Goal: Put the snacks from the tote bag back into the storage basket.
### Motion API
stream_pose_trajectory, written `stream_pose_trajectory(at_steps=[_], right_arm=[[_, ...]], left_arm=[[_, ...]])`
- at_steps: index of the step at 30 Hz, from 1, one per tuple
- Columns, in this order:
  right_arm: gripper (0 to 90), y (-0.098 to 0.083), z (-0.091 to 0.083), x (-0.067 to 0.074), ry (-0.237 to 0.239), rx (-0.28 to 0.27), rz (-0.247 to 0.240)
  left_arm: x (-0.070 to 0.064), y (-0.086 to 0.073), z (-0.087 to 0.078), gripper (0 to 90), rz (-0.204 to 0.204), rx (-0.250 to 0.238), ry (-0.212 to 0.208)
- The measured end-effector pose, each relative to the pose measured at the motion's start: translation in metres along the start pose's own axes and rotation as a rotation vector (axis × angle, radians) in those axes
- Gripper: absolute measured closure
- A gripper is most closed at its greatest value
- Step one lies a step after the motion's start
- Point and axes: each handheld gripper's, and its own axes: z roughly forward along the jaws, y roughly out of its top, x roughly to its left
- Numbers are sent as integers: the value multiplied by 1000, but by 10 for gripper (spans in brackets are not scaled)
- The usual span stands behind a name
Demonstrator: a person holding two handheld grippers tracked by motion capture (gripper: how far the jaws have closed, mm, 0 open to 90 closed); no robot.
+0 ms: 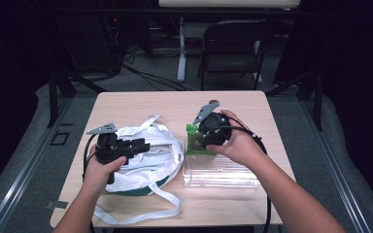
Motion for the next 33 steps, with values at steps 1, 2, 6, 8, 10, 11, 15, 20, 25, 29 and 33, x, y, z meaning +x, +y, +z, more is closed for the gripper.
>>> stream_pose_trajectory(at_steps=[1,2,6,8,10,11,15,20,25,29,33], right_arm=[[422,-2,-2,0,1,-5,10],[423,-4,-3,1,2,-9,23],[424,-13,-8,4,-3,-30,69],[425,-19,-10,7,-11,-32,81],[427,-25,-11,9,-11,-39,91],[427,-28,-11,9,-5,-45,101],[428,-40,-14,10,-9,-63,136],[429,-53,-16,17,-24,-84,158],[435,-65,-14,28,-29,-99,173],[435,-73,-11,35,-42,-108,179],[436,-82,-9,39,-50,-124,199]], left_arm=[[0,0,0,576,0,0,0],[0,0,0,576,-2,-1,0],[1,0,-1,575,-3,-2,3],[1,0,-1,575,-2,-2,4],[1,0,-1,575,-2,-2,5],[1,0,-1,575,-2,-2,6],[1,0,-1,568,-2,-4,8],[2,0,-1,567,-4,-3,12],[3,0,-2,565,-8,-5,15],[4,0,-2,561,-1,-2,32],[4,-1,-3,559,-1,-6,44]])
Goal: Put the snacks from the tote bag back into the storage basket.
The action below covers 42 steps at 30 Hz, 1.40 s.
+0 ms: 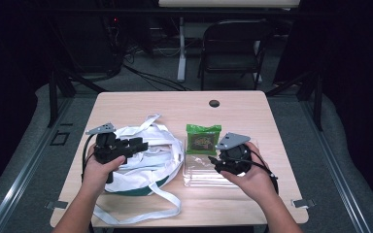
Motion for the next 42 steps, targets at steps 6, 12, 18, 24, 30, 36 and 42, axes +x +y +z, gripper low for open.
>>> stream_pose_trajectory(at_steps=[6,12,18,24,30,36,42], right_arm=[[442,-16,3,8,0,-7,23],[446,-31,7,15,15,-33,53],[454,-42,9,20,10,-45,61],[458,-50,11,22,5,-74,75],[463,-61,16,23,17,-104,111],[465,-69,20,26,13,-123,134],[465,-73,23,29,-1,-133,118]], left_arm=[[1,0,0,558,-1,0,8],[2,-1,0,556,-2,4,14],[3,-2,2,555,-2,9,16],[4,-2,3,550,-3,12,21],[4,-3,4,538,1,12,33],[5,-3,4,533,-1,14,38],[6,-4,6,529,-4,18,40]])
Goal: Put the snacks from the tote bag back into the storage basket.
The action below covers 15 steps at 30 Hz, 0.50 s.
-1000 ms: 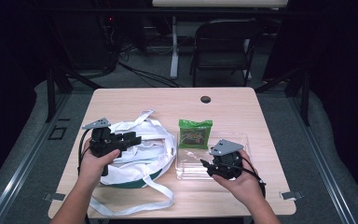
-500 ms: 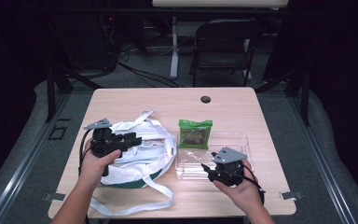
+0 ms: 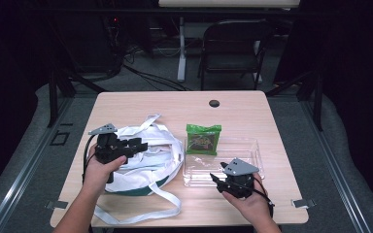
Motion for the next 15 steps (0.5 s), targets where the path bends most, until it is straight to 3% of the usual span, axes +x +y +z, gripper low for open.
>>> stream_pose_trajectory(at_steps=[15], right_arm=[[459,-4,1,2,1,-7,1]], left_arm=[[1,-1,3,502,0,8,4]])
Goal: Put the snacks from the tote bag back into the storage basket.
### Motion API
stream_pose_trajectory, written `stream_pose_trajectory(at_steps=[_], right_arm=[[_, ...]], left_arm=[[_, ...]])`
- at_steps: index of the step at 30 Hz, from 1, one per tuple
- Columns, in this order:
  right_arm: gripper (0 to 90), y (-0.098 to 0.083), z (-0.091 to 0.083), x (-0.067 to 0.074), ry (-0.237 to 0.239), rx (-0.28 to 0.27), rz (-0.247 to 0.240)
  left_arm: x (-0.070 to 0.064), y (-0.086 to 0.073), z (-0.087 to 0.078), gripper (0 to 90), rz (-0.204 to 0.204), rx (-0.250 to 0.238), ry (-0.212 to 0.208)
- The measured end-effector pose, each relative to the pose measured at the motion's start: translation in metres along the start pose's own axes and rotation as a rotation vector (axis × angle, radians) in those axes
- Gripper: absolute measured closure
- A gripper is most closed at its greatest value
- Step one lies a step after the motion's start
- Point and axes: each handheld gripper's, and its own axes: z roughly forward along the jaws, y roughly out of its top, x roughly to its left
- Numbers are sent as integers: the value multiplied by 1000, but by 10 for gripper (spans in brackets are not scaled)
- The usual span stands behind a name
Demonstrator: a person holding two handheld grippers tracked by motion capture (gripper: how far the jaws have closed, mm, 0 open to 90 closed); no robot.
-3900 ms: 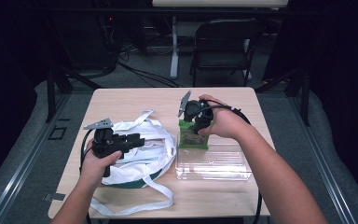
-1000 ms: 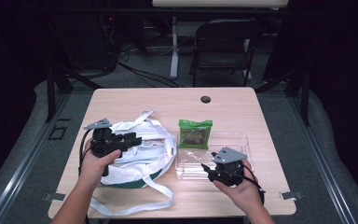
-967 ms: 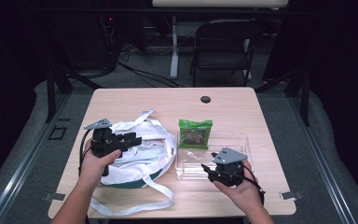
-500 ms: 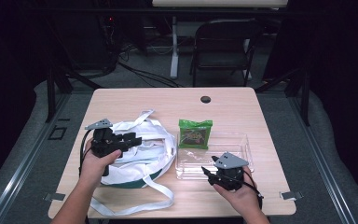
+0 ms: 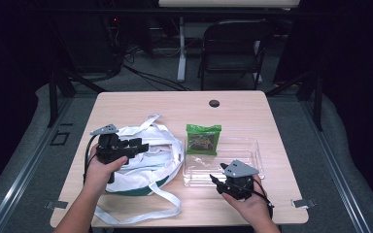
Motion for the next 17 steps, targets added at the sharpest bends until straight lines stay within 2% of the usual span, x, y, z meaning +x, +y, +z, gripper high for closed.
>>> stream_pose_trajectory(at_steps=[6,11,17], right_arm=[[456,0,0,-1,0,0,2],[455,2,-3,-3,-3,-23,15],[449,17,-7,-14,-5,-33,9]], left_arm=[[1,0,0,500,2,1,5],[2,1,-3,475,6,-12,20],[3,1,-3,443,16,-16,43]])
